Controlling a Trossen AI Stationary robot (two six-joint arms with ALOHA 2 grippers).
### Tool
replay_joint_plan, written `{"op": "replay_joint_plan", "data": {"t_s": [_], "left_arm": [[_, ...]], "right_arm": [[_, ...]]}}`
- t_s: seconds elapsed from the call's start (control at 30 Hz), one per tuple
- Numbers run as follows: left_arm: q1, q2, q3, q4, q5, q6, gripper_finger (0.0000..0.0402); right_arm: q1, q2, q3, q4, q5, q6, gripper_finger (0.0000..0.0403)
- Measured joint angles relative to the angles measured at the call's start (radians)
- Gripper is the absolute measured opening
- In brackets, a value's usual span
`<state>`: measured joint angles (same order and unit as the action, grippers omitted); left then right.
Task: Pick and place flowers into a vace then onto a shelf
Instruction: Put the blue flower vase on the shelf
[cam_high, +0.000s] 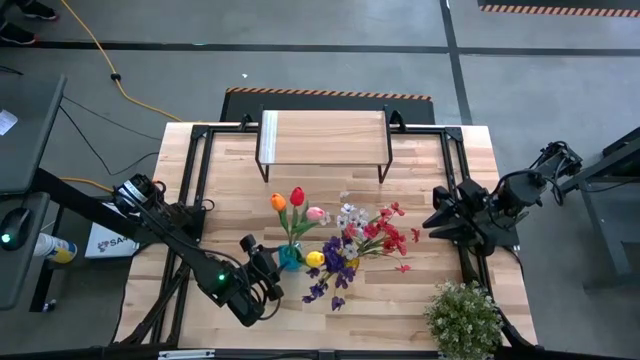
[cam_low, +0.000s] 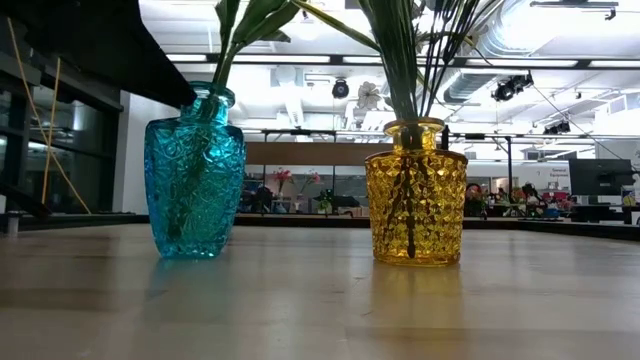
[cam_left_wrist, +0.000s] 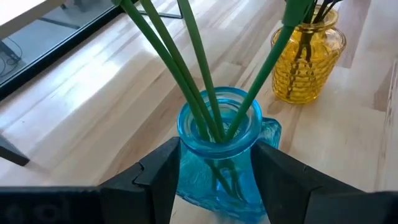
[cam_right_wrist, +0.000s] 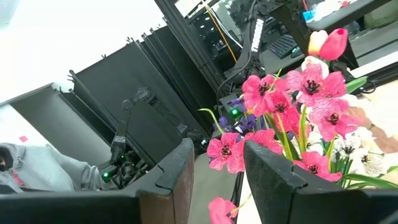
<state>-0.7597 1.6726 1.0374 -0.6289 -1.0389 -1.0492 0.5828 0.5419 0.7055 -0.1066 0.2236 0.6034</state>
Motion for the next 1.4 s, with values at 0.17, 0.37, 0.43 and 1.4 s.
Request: {"op": "replay_joint_plan", "data": {"t_s": [0.17, 0.37, 0.43, 1.4], "left_arm": [[0.0, 0.0, 0.0, -0.001, -0.003, 0.015, 0.0227], [0.001, 0.0, 0.0, -0.003, -0.003, 0.032, 0.0227], [0.006, 0.0, 0.0, -0.006, -0.004, 0.032, 0.0227], [0.015, -0.001, -0.06, 0.146, -0.043, 0.024, 0.0227]], "right_arm": [[0.0, 0.0, 0.0, 0.0, 0.013, -0.001, 0.013], [0.0, 0.0, 0.0, 0.0, 0.024, -0.001, 0.013], [0.0, 0.0, 0.0, 0.0, 0.03, -0.001, 0.013], [0.0, 0.001, 0.0, 0.015, 0.038, 0.001, 0.013]]}}
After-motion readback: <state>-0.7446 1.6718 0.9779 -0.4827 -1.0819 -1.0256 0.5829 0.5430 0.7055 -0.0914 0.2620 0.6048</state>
